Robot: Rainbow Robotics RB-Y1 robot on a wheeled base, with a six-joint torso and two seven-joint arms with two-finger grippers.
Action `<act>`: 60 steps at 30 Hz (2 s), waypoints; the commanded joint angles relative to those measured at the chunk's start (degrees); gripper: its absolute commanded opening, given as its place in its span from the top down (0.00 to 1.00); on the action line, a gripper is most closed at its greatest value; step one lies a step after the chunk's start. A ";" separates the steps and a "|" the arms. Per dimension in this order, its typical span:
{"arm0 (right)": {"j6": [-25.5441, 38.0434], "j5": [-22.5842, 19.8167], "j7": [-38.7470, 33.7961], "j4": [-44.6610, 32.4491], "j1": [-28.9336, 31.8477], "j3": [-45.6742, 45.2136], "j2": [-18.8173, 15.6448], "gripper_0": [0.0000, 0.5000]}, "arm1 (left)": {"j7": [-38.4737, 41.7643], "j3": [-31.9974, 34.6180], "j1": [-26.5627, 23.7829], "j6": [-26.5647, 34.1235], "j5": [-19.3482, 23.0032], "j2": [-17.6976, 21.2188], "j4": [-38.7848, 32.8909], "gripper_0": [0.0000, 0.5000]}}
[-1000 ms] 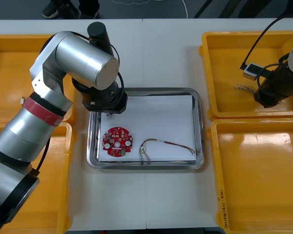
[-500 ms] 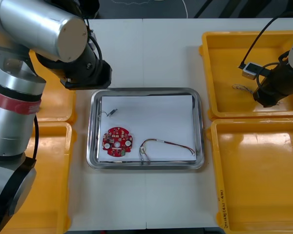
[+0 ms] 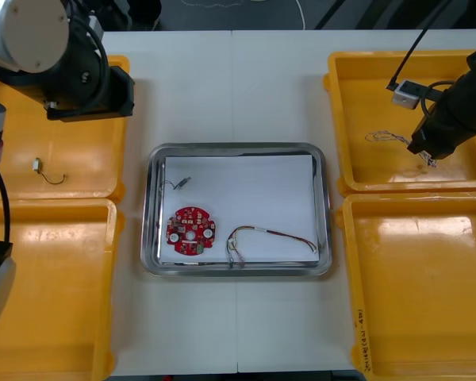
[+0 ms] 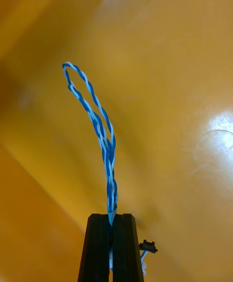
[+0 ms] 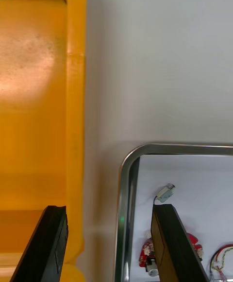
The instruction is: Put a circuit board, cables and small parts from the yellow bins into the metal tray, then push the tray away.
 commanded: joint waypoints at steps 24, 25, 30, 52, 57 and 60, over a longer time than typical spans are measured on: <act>18.14 -8.67 -48.30 -22.44 -5.57 0.20 2.50 1.00 | -8.88 5.42 -3.48 -1.80 14.81 23.11 24.05 0.00; 18.14 -8.93 -49.27 -22.79 -5.57 0.38 2.67 1.00 | -9.32 5.42 -3.40 -2.07 14.90 23.29 24.57 0.00; 18.14 -9.73 -56.56 -26.49 -6.09 3.37 3.91 1.00 | -12.31 5.42 -3.40 -4.61 15.51 24.08 28.53 0.00; 13.34 -7.97 -63.50 -32.29 -7.76 16.37 11.29 1.00 | -16.70 -4.33 -3.48 -19.56 19.38 24.34 39.43 0.00; 12.90 -6.39 -55.59 -32.02 -7.94 18.22 12.87 1.00 | -17.85 -6.79 -3.40 -22.90 20.26 24.43 41.54 0.00; 12.90 -5.59 -51.73 -31.94 -7.94 19.10 13.66 1.00 | -18.55 -8.11 -3.40 -24.65 20.61 24.34 42.68 0.00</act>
